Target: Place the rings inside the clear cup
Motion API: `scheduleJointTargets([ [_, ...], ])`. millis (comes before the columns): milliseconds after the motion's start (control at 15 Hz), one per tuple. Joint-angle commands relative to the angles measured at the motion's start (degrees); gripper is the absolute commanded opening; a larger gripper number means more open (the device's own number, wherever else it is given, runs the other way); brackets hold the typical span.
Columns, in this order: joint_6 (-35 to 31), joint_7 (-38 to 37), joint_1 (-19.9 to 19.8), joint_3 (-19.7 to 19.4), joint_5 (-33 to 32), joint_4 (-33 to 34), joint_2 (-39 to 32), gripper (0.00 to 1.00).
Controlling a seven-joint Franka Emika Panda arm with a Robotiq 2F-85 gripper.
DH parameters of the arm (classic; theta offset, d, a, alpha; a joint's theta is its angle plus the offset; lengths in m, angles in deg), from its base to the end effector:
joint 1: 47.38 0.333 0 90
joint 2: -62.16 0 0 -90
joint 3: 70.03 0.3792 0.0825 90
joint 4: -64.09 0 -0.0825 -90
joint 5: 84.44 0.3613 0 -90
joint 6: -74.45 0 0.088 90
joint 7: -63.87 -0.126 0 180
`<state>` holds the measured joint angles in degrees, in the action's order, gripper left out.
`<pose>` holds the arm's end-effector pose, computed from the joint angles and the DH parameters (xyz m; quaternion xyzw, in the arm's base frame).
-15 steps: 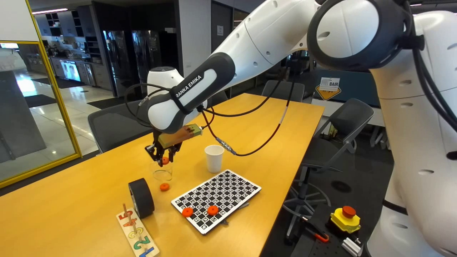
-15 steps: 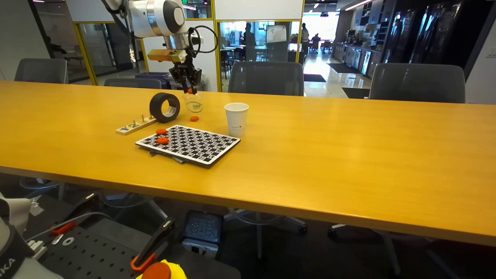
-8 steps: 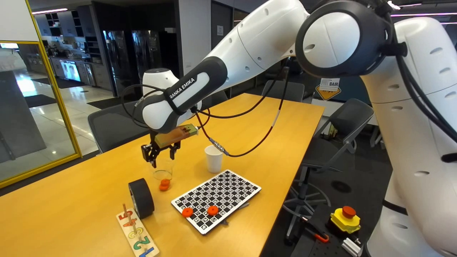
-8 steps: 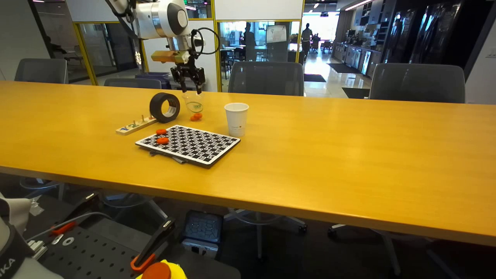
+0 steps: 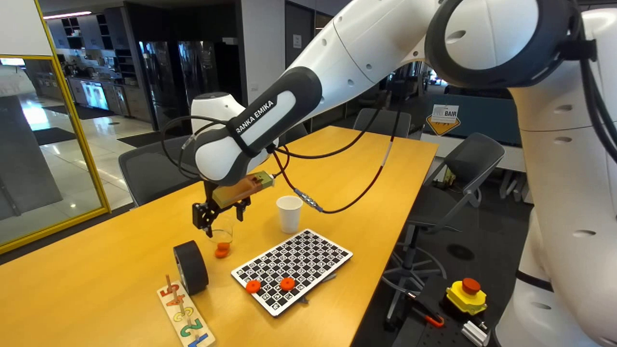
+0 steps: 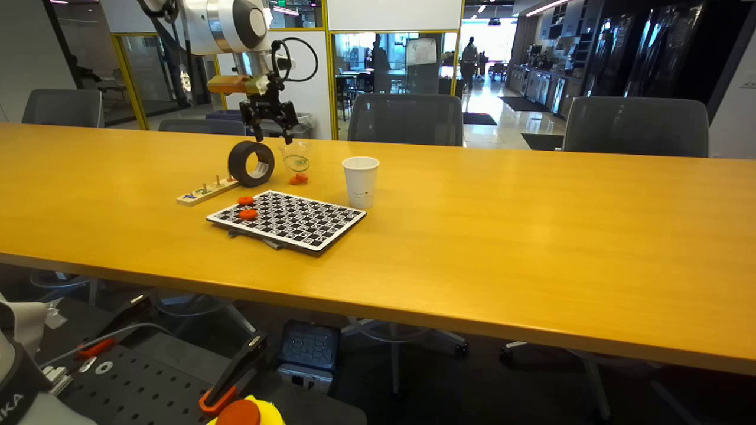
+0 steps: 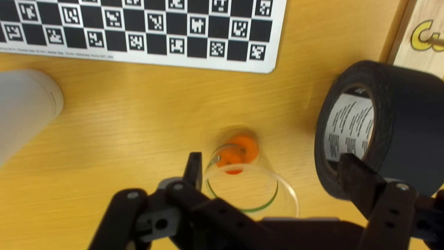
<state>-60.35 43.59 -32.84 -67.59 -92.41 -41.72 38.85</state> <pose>0.6316 0.1859 0.3683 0.9977 0.0156 0.0611 0.0252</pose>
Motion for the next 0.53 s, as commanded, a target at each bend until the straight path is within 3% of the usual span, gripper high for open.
scheduleJointTargets([
  [0,-2.3,-3.5,1.5,0.2,-1.4,-11.3,7.9,1.00],
  [467,-5.8,-4.4,1.3,2.1,-0.3,-21.0,9.1,1.00],
])
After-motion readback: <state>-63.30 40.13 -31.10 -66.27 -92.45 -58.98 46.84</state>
